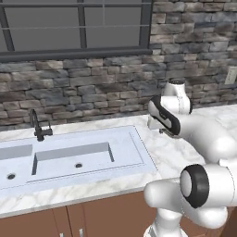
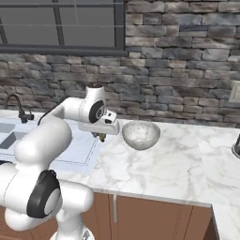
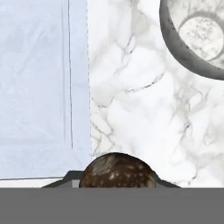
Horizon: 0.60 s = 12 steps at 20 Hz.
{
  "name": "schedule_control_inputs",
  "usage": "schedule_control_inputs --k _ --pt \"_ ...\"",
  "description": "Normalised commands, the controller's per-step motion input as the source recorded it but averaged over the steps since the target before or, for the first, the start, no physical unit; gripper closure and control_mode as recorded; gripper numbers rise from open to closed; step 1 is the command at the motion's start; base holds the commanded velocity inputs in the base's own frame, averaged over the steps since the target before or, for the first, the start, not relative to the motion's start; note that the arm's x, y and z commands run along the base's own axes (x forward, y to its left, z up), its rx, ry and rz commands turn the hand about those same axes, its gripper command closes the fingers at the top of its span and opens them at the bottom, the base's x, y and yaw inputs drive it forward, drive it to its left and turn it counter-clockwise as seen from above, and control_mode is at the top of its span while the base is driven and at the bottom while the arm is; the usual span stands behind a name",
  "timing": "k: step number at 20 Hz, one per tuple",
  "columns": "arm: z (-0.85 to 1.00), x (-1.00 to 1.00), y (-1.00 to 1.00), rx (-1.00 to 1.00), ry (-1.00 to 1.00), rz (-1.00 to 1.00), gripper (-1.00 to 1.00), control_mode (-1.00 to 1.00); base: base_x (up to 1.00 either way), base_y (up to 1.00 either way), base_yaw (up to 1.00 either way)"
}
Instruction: Pick the limes from the cabinet and place them in one bowl. Pick the mushroom from the sink and place it in the other bowl.
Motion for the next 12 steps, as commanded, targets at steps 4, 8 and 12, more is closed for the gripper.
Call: schedule_control_inputs --k 4,8,12 --pt "0.71 0.05 -0.31 -0.03 0.0 -0.06 1.0 -1.0 0.0 0.0 0.0" --pt "0.46 0.18 -0.42 -0.01 -0.05 -0.04 1.0 -1.0 0.0 0.0 0.0" --pt "0.15 0.56 -0.57 0.0 -0.02 -0.03 1.0 -1.0 0.0 0.0 0.0"
